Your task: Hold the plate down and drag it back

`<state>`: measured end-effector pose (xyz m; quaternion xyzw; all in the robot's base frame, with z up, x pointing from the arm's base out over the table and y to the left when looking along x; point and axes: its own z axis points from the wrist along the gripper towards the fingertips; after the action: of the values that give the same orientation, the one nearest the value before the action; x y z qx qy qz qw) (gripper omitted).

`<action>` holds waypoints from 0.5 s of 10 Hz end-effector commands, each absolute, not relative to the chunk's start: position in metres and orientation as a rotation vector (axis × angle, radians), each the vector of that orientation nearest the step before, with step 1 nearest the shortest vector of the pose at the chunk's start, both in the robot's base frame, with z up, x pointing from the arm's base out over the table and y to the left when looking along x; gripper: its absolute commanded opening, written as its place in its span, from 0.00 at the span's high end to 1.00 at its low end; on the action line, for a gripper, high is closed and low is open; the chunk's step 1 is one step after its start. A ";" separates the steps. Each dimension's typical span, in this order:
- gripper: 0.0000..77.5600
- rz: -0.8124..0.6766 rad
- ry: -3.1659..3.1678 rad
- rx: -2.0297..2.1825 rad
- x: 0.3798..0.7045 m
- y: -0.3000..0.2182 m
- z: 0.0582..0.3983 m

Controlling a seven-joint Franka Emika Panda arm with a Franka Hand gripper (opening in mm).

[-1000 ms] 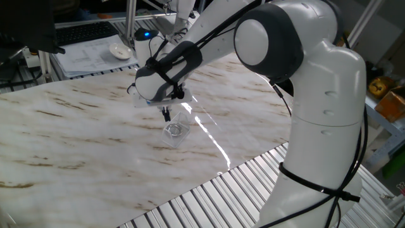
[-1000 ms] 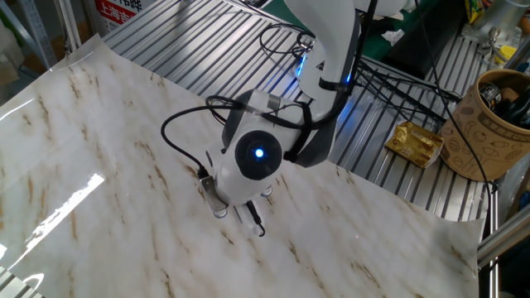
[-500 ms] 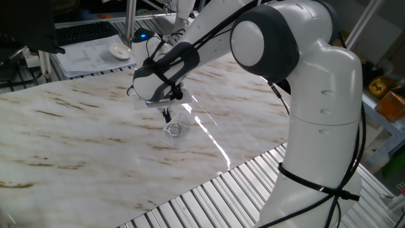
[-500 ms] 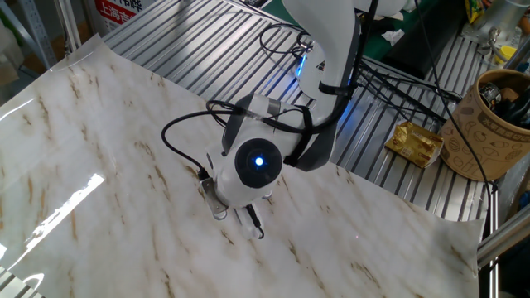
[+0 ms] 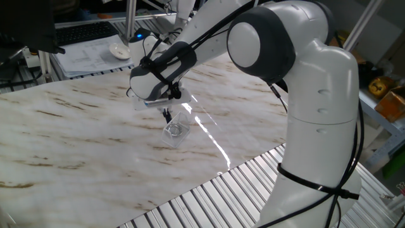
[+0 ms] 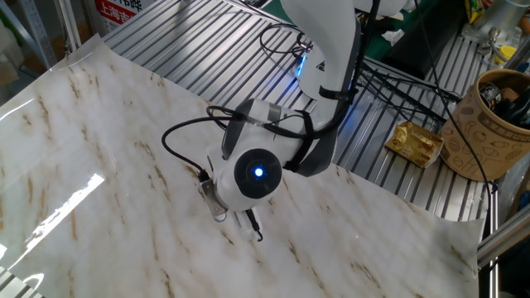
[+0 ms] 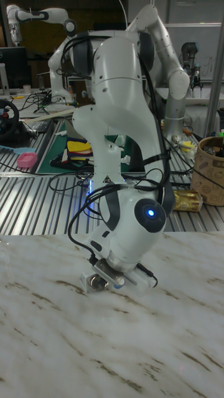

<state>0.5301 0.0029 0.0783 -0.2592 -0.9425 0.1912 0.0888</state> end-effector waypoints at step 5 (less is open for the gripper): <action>1.00 0.607 -2.793 -0.791 0.527 0.002 0.069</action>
<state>0.5269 0.0019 0.0678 -0.2654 -0.9385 0.2025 0.0889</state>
